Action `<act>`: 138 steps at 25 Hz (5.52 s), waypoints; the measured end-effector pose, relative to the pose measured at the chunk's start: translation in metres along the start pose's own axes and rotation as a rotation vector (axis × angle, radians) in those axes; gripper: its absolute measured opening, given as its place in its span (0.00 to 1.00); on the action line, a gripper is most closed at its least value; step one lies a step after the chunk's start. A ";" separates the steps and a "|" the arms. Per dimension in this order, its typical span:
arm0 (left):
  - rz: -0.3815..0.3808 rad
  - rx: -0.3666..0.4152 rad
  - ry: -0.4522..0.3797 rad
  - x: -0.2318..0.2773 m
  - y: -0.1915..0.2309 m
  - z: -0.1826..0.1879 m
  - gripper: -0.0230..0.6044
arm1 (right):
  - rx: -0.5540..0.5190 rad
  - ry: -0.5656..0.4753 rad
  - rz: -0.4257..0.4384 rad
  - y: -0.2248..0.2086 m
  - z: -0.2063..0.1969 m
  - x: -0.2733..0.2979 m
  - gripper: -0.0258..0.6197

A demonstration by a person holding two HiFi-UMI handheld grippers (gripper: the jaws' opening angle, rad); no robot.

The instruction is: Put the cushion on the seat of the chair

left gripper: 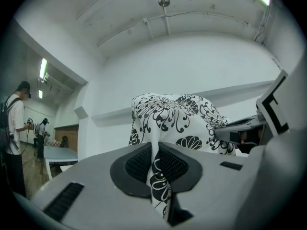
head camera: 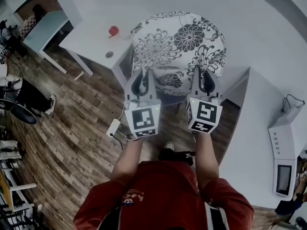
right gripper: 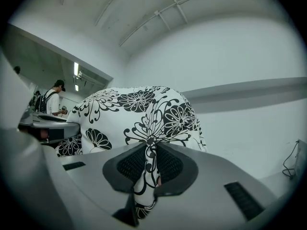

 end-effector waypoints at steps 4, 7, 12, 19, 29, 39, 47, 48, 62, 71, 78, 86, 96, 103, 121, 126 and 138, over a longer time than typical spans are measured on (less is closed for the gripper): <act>0.004 -0.001 -0.003 -0.001 -0.001 0.000 0.11 | 0.001 -0.003 0.004 0.000 0.000 -0.001 0.13; 0.013 -0.002 -0.004 -0.003 -0.001 0.002 0.11 | 0.001 -0.007 0.011 0.000 0.003 -0.003 0.13; 0.033 0.001 -0.007 -0.004 -0.006 0.002 0.11 | 0.003 -0.016 0.029 -0.005 0.002 -0.002 0.13; 0.056 -0.003 0.045 0.000 -0.010 0.000 0.11 | 0.005 0.029 0.062 -0.010 -0.002 0.005 0.13; 0.046 -0.048 0.147 -0.010 -0.014 0.022 0.11 | -0.028 0.156 0.075 -0.013 0.025 -0.010 0.13; 0.045 -0.112 0.293 -0.012 -0.020 0.045 0.11 | -0.059 0.345 0.087 -0.020 0.051 -0.014 0.13; 0.068 -0.139 0.479 0.019 -0.009 -0.049 0.11 | -0.065 0.529 0.135 0.002 -0.041 0.028 0.13; 0.072 -0.144 0.502 0.024 -0.004 -0.066 0.11 | -0.063 0.550 0.141 0.008 -0.057 0.037 0.13; 0.125 -0.187 0.712 0.057 0.024 -0.223 0.11 | -0.071 0.759 0.190 0.062 -0.208 0.084 0.13; 0.119 -0.159 0.730 0.076 0.025 -0.280 0.11 | -0.038 0.808 0.174 0.071 -0.264 0.103 0.13; 0.127 -0.125 0.752 0.095 0.028 -0.314 0.11 | -0.035 0.834 0.178 0.075 -0.301 0.122 0.15; 0.130 -0.209 0.768 0.103 0.035 -0.338 0.11 | -0.018 0.862 0.177 0.081 -0.325 0.125 0.16; 0.124 -0.188 0.759 0.102 0.031 -0.337 0.12 | 0.009 0.859 0.169 0.076 -0.327 0.124 0.21; 0.135 -0.154 0.759 0.101 0.033 -0.332 0.34 | 0.042 0.855 0.145 0.063 -0.325 0.121 0.36; 0.157 -0.192 0.807 0.096 0.050 -0.330 0.57 | 0.033 0.825 0.144 0.061 -0.304 0.116 0.46; 0.170 -0.190 0.796 0.085 0.047 -0.316 0.57 | 0.022 0.787 0.159 0.061 -0.283 0.110 0.46; 0.127 -0.202 0.632 0.071 0.034 -0.212 0.57 | 0.027 0.630 0.178 0.053 -0.184 0.086 0.46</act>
Point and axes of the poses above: the fingertips, and each gripper's own axes: x forward along the fingers, y to its left, z out of its top, the point moved 10 cm from there along -x, backward along the fingers, and after that the axes turned 10 degrees about -x, right-handed, at the moved point
